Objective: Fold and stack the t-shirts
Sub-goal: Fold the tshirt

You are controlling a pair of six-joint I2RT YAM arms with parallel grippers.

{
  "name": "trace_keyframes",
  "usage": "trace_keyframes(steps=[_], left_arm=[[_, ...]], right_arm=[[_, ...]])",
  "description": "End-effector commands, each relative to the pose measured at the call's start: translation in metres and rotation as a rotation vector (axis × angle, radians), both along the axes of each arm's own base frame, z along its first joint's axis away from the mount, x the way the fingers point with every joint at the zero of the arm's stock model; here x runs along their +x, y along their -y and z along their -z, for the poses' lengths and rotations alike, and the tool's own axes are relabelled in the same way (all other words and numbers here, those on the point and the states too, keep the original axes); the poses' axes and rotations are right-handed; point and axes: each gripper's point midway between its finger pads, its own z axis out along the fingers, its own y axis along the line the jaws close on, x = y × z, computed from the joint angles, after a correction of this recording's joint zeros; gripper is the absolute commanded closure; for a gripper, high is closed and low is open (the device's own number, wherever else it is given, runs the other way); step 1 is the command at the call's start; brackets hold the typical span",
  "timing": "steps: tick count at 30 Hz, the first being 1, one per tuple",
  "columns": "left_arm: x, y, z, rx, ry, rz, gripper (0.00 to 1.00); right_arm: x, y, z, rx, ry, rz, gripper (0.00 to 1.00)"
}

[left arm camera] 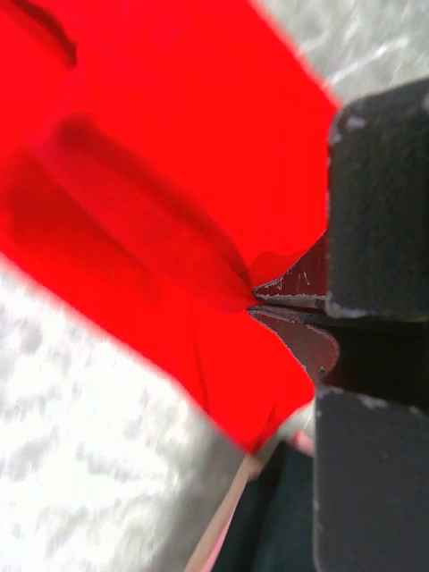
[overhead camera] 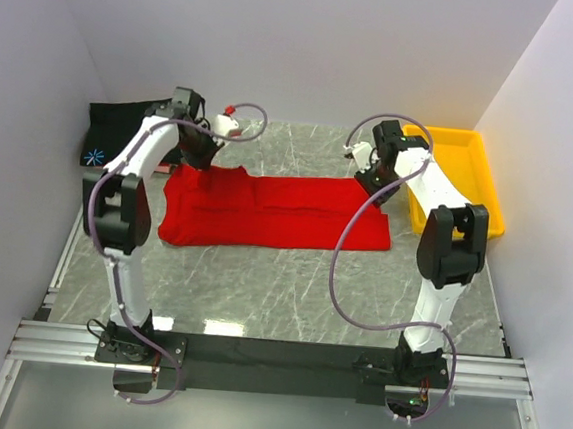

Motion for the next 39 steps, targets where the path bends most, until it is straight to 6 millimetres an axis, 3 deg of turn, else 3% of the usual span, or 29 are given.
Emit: trace_keyframes(steps=[1,7,15,21,24,27,29,30,32,33,36,39], left_arm=[[0.026,-0.001,-0.011,-0.001,0.037,0.032,0.99],[0.055,-0.004,0.002,0.03,0.099,0.017,0.99],[0.061,0.002,-0.004,-0.009,0.101,-0.01,0.99],[0.024,0.013,-0.012,-0.027,0.059,0.082,0.98],[-0.023,0.009,0.025,0.028,-0.047,0.132,0.96],[-0.057,0.007,0.046,0.064,-0.109,0.17,0.94],[-0.067,0.004,0.055,0.083,-0.129,0.157,0.9],[-0.073,0.002,0.059,0.09,-0.145,0.147,0.81],[-0.072,0.0,0.056,0.069,-0.149,0.108,0.68],[-0.067,0.001,0.049,0.05,-0.131,0.099,0.57],[-0.06,0.013,0.028,-0.02,-0.104,0.103,0.51],[-0.046,0.025,0.016,-0.062,-0.063,0.084,0.51]], right_arm=[[0.009,0.003,-0.004,-0.009,-0.004,-0.001,0.69],[0.015,0.001,0.005,-0.005,-0.033,0.011,0.68],[0.011,0.001,0.01,-0.007,-0.048,0.004,0.69],[0.011,-0.001,0.008,0.002,-0.042,-0.006,0.69],[0.009,-0.001,0.008,0.006,-0.045,-0.015,0.69],[0.006,-0.004,0.006,0.024,-0.05,-0.023,0.68],[0.006,-0.005,0.004,0.03,-0.045,-0.028,0.67],[0.005,-0.006,0.005,0.033,-0.05,-0.03,0.67],[0.004,-0.006,0.005,0.033,-0.053,-0.03,0.66],[0.003,-0.007,0.006,0.035,-0.055,-0.031,0.66],[0.001,-0.006,0.005,0.038,-0.054,-0.031,0.65],[0.001,-0.005,0.005,0.038,-0.051,-0.029,0.65]])
